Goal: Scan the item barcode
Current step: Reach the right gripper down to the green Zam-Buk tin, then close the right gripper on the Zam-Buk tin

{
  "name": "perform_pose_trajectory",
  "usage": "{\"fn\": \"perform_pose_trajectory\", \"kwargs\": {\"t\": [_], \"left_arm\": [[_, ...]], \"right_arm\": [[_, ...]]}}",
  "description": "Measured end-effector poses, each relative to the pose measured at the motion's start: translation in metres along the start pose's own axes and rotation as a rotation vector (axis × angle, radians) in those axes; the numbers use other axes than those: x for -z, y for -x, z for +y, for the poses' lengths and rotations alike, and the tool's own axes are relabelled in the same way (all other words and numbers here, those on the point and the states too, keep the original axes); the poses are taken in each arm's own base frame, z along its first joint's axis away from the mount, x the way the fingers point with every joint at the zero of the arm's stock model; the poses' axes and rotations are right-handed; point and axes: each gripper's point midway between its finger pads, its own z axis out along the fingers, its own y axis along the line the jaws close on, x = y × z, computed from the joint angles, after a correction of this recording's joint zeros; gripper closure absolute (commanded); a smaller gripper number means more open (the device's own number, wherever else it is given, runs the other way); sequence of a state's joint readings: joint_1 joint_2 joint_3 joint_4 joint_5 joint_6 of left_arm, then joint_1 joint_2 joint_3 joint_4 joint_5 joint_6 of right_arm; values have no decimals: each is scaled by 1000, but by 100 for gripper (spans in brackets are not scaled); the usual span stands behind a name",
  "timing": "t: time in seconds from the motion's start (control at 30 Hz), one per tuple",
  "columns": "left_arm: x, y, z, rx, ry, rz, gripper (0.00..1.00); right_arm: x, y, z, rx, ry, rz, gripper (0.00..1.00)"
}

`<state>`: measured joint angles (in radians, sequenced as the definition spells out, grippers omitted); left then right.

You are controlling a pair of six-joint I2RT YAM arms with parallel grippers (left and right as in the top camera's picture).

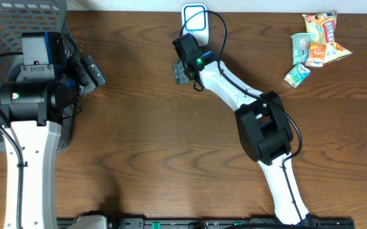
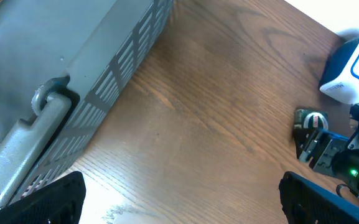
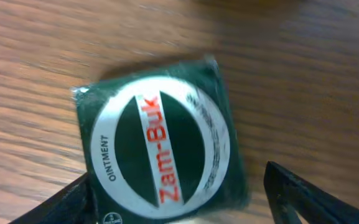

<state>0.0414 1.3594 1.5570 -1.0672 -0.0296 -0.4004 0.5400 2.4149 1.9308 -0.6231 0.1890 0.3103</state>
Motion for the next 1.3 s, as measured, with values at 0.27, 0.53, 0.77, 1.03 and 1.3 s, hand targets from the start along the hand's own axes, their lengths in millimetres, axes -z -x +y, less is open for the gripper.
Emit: {"fn": "perform_pose_trajectory", "kwargs": {"t": [0.27,0.53,0.77,1.03,1.3], "left_arm": [[0,0,0,0,0,1,2],[0,0,0,0,0,0,2],[0,0,0,0,0,1,2],[0,0,0,0,0,0,3],[0,0,0,0,0,0,2]], "right_arm": [[16,-29,-33,36,-145,127,29],[60,-19,-59,-92,-180,123,26],[103,68,-14,-198,102,-180,22],[68,84,4,-253,174,-251,20],[12,54,6,-280,146,-164,20]]}}
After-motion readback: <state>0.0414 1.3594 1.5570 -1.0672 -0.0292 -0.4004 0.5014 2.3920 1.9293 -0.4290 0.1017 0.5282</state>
